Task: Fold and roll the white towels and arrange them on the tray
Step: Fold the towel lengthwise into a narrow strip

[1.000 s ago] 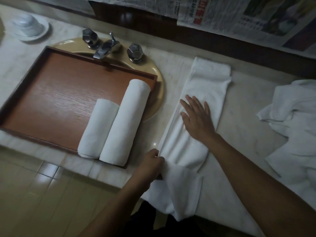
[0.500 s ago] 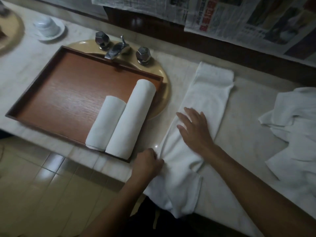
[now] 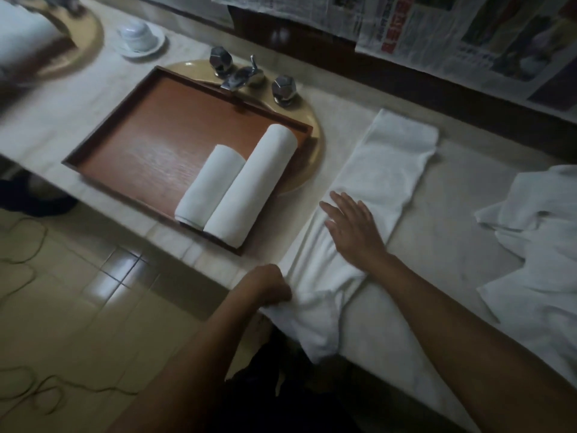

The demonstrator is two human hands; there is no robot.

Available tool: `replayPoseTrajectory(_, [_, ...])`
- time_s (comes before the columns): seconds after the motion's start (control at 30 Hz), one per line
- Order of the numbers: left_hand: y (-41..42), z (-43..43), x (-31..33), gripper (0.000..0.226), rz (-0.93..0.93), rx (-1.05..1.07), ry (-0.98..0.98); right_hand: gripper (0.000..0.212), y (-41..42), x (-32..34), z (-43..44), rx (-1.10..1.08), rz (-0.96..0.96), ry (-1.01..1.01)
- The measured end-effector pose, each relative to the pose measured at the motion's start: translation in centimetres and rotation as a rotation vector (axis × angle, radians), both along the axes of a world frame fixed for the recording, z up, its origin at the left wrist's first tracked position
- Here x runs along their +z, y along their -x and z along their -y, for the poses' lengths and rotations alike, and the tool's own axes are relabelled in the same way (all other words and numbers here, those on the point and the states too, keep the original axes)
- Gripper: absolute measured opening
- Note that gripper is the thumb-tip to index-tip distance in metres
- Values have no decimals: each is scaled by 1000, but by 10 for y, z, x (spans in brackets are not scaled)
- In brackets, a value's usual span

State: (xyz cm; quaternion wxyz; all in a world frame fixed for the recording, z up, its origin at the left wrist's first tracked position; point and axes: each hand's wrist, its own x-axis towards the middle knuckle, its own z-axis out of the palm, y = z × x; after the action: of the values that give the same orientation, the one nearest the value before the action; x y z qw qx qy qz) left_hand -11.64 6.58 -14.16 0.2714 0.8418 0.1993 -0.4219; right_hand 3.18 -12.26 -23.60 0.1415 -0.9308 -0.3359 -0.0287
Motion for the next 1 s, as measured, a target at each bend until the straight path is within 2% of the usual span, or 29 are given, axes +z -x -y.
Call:
replayPoseTrajectory(0.03, [6, -3, 2, 23, 1, 26, 40, 47, 0, 0, 0, 1, 2, -5])
replayPoseTrajectory(0.1, [20, -7, 2, 15, 124, 108, 134, 47, 1, -1, -1, 4, 6, -10])
replayPoseTrajectory(0.17, [38, -6, 4, 20, 269, 350, 423, 47, 0, -1, 0, -4, -4, -7])
replayPoseTrajectory(0.2, [48, -3, 5, 25, 282, 506, 574, 47, 0, -2, 0, -9, -10, -10])
replayPoseTrajectory(0.27, [67, 2, 0, 32, 250, 741, 708, 46, 0, -3, 0, -10, -10, -13])
replayPoseTrajectory(0.37, [86, 7, -8, 37, 292, 892, 628, 45, 0, -4, 1, -5, -6, -19])
replayPoseTrajectory(0.47, [92, 9, -8, 40, 410, 869, 516, 48, 0, -3, 2, 0, -33, -15])
replayPoseTrajectory(0.5, [93, 8, -8, 37, 482, 828, 450, 49, 0, -3, 2, 6, -37, -8])
replayPoseTrajectory(0.6, [96, 6, -15, 26, 645, 709, 94, 51, -1, -2, 2, 7, -67, 9])
replayPoseTrajectory(0.7, [108, 2, -34, 26, 622, 728, -36, 53, -1, -2, 2, 4, -66, 5])
replayPoseTrajectory(0.87, [114, 4, -40, 34, 580, 668, -32, 55, 0, -1, 1, 15, -76, 23])
replayPoseTrajectory(1.0, [113, 5, -23, 38, 573, 845, 289, 55, -2, -1, -2, 32, -90, 37])
